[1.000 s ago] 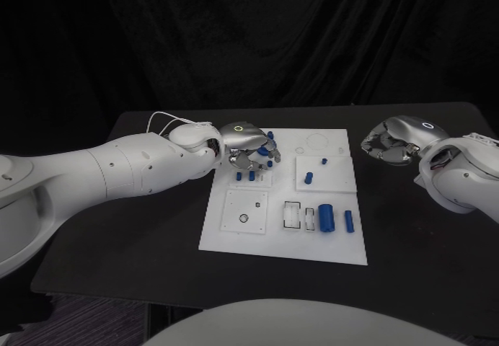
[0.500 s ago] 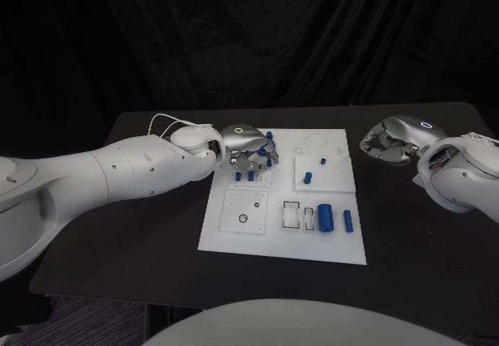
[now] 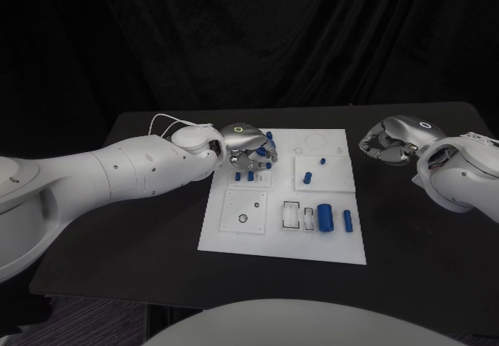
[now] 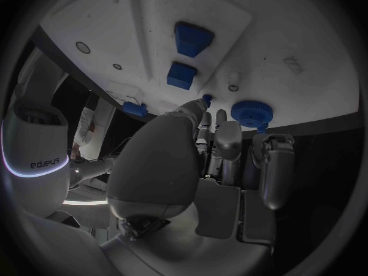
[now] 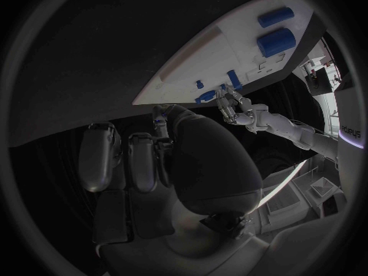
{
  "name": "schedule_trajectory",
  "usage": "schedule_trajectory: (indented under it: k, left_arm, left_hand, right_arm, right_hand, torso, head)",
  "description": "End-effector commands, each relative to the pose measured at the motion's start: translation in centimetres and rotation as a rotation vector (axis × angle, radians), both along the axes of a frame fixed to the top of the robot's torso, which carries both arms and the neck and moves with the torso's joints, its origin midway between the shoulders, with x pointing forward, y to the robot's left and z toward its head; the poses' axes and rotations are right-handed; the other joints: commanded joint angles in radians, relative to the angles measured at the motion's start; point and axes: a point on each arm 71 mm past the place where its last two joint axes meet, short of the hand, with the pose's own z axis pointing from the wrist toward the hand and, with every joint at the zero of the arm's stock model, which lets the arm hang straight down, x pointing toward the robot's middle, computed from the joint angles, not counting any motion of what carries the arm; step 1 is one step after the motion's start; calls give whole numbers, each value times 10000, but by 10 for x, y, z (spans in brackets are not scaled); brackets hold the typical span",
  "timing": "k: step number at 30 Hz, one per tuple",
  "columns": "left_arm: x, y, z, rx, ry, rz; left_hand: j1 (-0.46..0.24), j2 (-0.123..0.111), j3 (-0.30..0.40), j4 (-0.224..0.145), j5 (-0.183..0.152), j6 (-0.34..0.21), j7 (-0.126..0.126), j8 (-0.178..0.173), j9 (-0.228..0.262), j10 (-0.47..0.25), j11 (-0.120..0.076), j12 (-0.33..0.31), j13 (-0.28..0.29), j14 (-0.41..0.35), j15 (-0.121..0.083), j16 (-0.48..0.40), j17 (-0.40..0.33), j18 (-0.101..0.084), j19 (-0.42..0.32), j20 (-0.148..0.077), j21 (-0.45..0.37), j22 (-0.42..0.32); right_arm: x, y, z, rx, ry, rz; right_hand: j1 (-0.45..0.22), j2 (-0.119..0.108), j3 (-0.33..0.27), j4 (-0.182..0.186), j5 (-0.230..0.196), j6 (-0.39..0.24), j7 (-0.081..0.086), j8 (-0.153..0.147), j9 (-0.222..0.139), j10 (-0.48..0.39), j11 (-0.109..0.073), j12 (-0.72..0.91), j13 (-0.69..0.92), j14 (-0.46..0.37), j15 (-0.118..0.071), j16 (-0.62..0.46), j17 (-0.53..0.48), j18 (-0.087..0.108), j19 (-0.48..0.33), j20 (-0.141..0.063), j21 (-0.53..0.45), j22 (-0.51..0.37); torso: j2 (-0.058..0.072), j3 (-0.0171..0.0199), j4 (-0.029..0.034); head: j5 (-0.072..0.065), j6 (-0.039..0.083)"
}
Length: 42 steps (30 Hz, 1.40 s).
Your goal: Assemble the parts on the task board
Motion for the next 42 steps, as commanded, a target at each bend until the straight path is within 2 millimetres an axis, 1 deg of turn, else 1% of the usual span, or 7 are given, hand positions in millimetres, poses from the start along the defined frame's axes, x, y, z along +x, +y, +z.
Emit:
schedule_trajectory:
  k: [1, 11, 20, 23, 32, 37, 42]
  left_arm:
    - [0, -2, 0, -77, -94, 65]
    - [1, -5, -2, 51, 87, 43]
    - [1, -8, -5, 142, 251, 10]
    - [1, -9, -6, 160, 292, 7]
    - [1, -11, -10, 241, 424, 61]
    - [1, -11, -10, 204, 381, 58]
    - [0, -10, -9, 57, 185, -9]
  left_hand:
    - [38, 49, 17, -69, 6, 119, 28, 81, -14, 50, 19, 24, 30, -98, -5, -78, -90, -114, 533, -42, -59, 2393]
    - [-30, 115, -11, -209, -145, 396, 92, 209, -2, 328, -23, 328, 267, -191, -19, -124, -206, -100, 484, -23, -119, 2373]
    - [-2, 125, -5, -323, -142, 442, 119, 225, -11, 482, -60, 477, 393, -198, -44, -108, -210, -100, 481, -13, -121, 2373]
    - [17, 152, 17, -371, -128, 461, 128, 226, -19, 593, -77, 549, 447, -201, -52, -102, -217, -101, 484, -9, -117, 2375]
    - [109, 245, 117, -515, -74, 719, 179, 319, -2, 793, -135, 614, 510, -249, -86, -145, -330, -90, 455, 3, -155, 2361]
    - [137, 321, 177, -588, -71, 920, 265, 376, 8, 1041, -176, 636, 506, -228, -112, -120, -313, -97, 473, 13, -131, 2370]
    - [185, 397, 208, -714, -32, 1181, 494, 459, 31, 1352, -371, 678, 520, -177, -226, -73, -277, -107, 503, 19, -93, 2384]
  right_arm:
    - [0, 0, -1, -47, 93, -46]
    - [0, 1, -2, -78, 155, -55]
    - [0, 1, -2, -98, 191, -63]
    - [0, 2, -2, -105, 202, -56]
    - [1, 3, -3, -115, 225, -27]
    - [1, 3, -3, -116, 230, -29]
    - [0, 2, -3, -118, 234, -45]
  right_hand:
    - [-118, -6, 36, 39, -40, 42, 2, 26, 14, 563, 21, -67, 2050, 764, 6, -36, 1529, 61, 52, 25, -21, 1787]
    - [-118, -6, 36, 39, -40, 42, 2, 26, 14, 563, 21, -67, 2050, 764, 6, -36, 1529, 61, 52, 25, -21, 1787]
    - [-118, -6, 36, 39, -40, 42, 2, 26, 14, 563, 21, -67, 2050, 764, 6, -36, 1529, 61, 52, 25, -21, 1787]
    - [-110, 8, 49, 34, -36, 42, -2, 26, 14, 549, 18, -80, 2033, 761, 4, -55, 1512, 67, 45, 23, -47, 1779]
    - [-98, 23, 63, 26, -35, 56, -9, 33, 18, 552, 13, -78, 2036, 759, 1, -65, 1503, 66, 46, 22, -49, 1779]
    - [-87, 35, 74, 15, -37, 87, -20, 51, 26, 554, 5, -77, 2038, 759, -4, -65, 1502, 67, 46, 19, -54, 1778]
    - [-83, 35, 77, 10, -38, 98, -23, 57, 29, 554, 2, -78, 2037, 759, -6, -67, 1500, 70, 42, 18, -67, 1774]
  torso:
    - [1, 1, 7]
    - [13, 0, 6]
    - [6, 10, 2]
    - [3, 12, 0]
    - [9, -1, 5]
    - [11, -5, 22]
    - [6, 4, 9]
  head:
    - [-5, -1]
    - [-32, -1]
    - [-38, -1]
    - [0, -1]
    - [-9, -1]
    - [-12, -1]
    - [-2, -1]
